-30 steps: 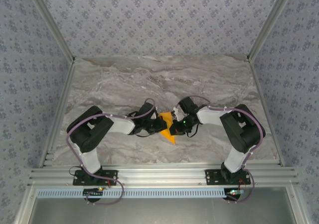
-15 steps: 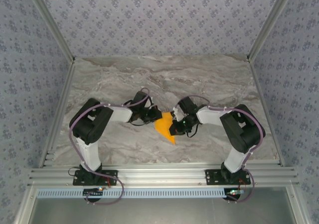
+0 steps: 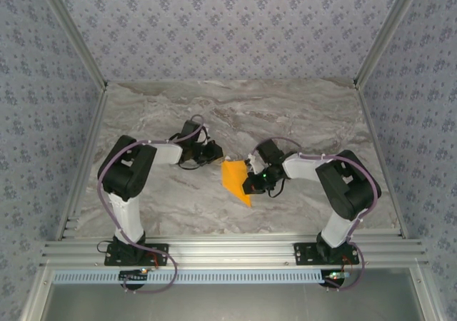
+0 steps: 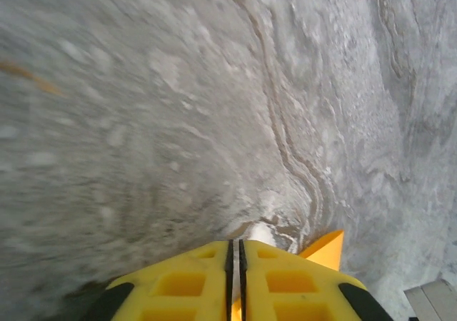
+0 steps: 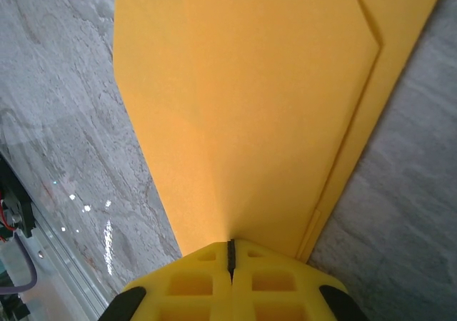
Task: Fold a paper plane with a square sheet of paper (fold left side to right side)
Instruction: Fourth fold the wing at the center of the table, then pick up the paper from the center of the table.
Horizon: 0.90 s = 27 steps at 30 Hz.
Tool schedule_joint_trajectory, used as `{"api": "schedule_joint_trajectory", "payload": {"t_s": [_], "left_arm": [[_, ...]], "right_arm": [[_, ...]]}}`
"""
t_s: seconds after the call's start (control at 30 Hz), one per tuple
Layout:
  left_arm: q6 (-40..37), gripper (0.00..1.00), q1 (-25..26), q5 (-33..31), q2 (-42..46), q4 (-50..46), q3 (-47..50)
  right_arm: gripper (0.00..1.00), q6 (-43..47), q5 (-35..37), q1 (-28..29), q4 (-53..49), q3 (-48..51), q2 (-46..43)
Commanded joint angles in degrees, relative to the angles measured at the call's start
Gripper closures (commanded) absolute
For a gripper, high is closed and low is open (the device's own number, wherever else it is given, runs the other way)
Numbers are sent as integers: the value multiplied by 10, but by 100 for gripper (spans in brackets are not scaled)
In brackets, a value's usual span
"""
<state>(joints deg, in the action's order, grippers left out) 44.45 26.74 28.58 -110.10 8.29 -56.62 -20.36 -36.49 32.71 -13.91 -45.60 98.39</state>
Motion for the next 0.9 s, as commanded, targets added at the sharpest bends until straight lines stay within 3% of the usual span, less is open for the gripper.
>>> {"api": "schedule_joint_trajectory", "payload": {"t_s": [0.0, 0.17, 0.27, 0.53, 0.87], "left_arm": [[-25, 84, -17, -32, 70, -32, 13], [3, 74, -13, -46, 166, -27, 73], [35, 65, 15, -52, 205, 1, 120], [106, 60, 100, -74, 181, 65, 158], [118, 61, 132, -65, 82, 83, 105]], "right_arm": [[98, -15, 21, 5, -7, 27, 16], [87, -29, 21, 3, 41, 29, -44], [76, -30, 40, -5, 56, 36, -107], [45, 13, 140, -23, -5, 60, -261], [41, 14, 143, -39, -22, 92, -319]]}}
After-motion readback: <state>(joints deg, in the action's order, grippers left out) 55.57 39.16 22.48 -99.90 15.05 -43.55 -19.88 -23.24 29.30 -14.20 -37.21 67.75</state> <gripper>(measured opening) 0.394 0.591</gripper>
